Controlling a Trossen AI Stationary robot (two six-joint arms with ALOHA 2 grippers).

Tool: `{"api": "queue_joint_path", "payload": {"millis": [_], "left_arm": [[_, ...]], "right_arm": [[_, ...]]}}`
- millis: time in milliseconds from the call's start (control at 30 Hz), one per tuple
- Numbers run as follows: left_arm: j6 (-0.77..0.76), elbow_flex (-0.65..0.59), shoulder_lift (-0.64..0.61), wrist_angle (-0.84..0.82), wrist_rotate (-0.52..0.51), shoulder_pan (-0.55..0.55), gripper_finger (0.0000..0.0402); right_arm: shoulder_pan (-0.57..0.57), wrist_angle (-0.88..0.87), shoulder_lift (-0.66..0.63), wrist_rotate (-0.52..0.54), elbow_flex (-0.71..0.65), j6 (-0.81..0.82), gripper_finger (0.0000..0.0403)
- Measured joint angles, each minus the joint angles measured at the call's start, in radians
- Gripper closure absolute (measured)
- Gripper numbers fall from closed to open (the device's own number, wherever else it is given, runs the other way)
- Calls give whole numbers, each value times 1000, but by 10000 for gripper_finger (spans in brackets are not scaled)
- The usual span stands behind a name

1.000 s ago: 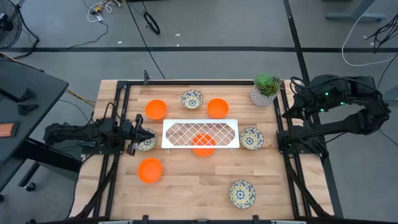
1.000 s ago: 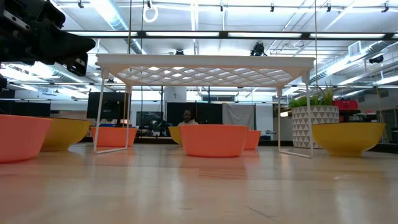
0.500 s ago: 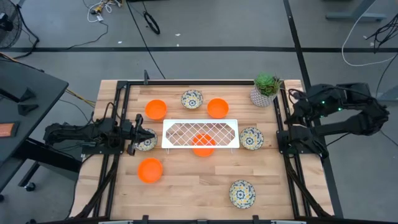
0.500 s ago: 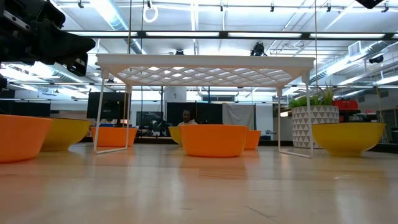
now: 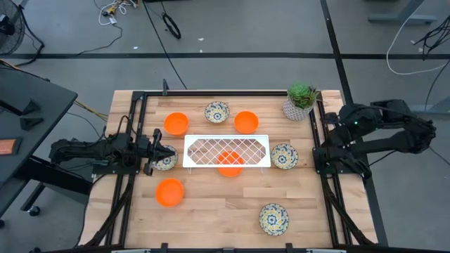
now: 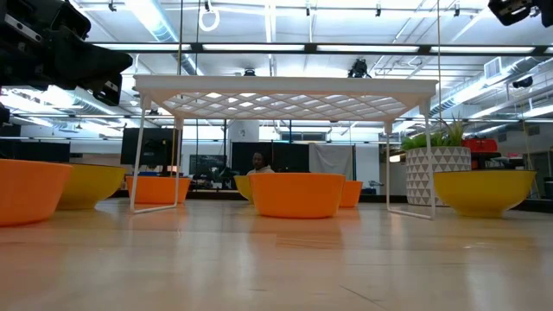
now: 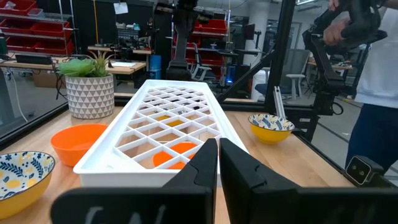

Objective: Pick & Place Mini bowls
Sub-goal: Put the white patterned bowl on the shelf

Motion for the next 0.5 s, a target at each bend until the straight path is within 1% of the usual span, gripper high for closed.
{"api": "queue_joint_path", "payload": {"millis": [133,233,367,500], "left_arm": [[0,0,0,0,0,0,378],[0,0,0,0,0,0,378],[0,0,0,0,0,0,378],[0,0,0,0,0,0,378]], "right_arm": [[0,7,-8,2,-28,-132,403],[0,22,-9,2,-53,-186,403],[0,43,-9,3,-81,-220,403],[0,58,8,48,-101,-217,403]]}}
